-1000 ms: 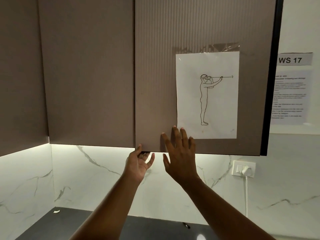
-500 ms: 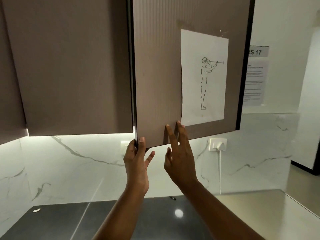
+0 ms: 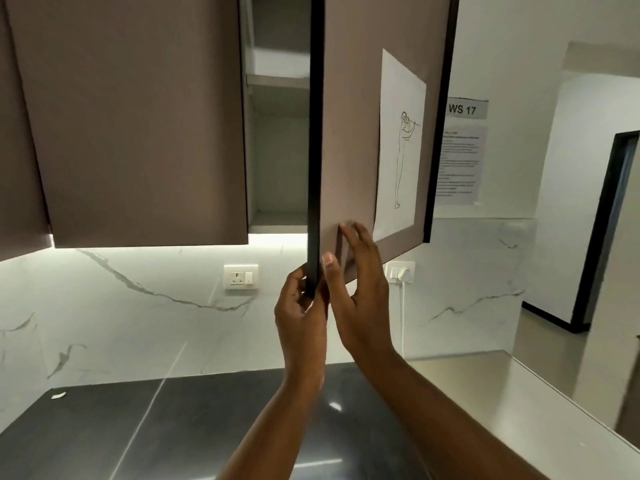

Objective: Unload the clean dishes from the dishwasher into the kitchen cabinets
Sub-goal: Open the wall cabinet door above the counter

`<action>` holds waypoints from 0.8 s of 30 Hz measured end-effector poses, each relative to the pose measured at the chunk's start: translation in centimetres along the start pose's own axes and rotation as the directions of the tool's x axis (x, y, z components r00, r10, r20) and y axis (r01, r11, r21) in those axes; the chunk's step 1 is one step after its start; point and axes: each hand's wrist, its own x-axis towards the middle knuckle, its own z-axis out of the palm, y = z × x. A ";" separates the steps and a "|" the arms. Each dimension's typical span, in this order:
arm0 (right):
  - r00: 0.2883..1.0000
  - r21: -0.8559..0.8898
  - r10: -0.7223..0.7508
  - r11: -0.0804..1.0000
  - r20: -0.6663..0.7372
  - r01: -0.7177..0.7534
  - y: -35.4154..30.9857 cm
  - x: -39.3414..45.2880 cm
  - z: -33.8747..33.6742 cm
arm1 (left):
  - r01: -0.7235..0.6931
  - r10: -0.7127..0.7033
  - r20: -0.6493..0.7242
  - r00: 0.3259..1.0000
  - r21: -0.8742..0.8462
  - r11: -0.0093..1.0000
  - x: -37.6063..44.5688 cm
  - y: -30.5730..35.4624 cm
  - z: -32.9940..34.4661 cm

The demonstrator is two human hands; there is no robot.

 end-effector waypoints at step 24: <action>0.981 0.181 0.140 0.970 0.132 -0.163 2.4 0.6 -30.2 | -0.183 0.040 0.410 0.911 0.315 0.931 -17.4 8.0 19.4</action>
